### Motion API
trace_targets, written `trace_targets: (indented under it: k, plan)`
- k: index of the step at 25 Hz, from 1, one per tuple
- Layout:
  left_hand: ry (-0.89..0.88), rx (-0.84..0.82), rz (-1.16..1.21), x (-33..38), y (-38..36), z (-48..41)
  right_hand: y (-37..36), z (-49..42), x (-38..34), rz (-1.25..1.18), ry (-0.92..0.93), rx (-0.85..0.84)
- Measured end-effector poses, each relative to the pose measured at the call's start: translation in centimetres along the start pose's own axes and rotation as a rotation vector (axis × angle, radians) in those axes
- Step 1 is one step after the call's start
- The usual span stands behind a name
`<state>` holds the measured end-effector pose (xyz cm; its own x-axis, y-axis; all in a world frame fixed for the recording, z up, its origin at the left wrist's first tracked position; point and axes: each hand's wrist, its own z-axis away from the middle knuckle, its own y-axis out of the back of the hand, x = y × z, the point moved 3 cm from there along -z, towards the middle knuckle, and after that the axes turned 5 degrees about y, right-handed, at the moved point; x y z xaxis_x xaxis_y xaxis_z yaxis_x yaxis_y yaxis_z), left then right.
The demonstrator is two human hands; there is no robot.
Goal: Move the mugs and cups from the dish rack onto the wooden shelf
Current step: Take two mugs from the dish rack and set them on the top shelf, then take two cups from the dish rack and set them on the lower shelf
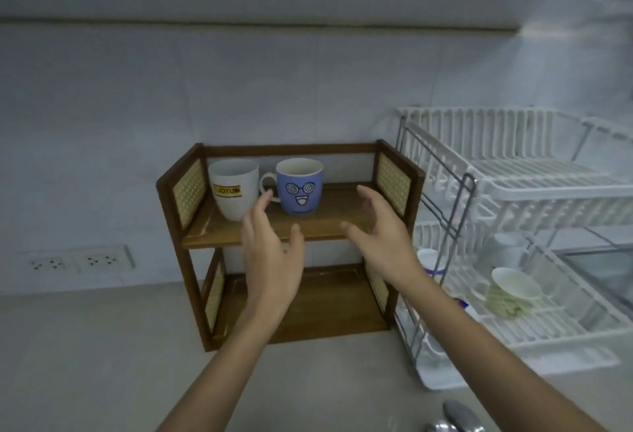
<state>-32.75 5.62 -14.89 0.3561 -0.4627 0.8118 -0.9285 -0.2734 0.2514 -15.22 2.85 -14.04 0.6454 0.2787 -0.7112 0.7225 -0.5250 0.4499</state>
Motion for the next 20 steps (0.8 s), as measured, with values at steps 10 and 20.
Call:
trace_targets:
  k: [10, 20]
  plan:
    - [-0.166, -0.662, 0.140, 5.3, -11.9, 16.2, 14.4, 14.7, 9.3, 0.411, -0.034, 0.004]
    - [-0.078, -0.933, -0.521, 4.2, -27.7, 17.6, 21.8, 12.2, 24.0, 0.761, -0.264, -0.330]
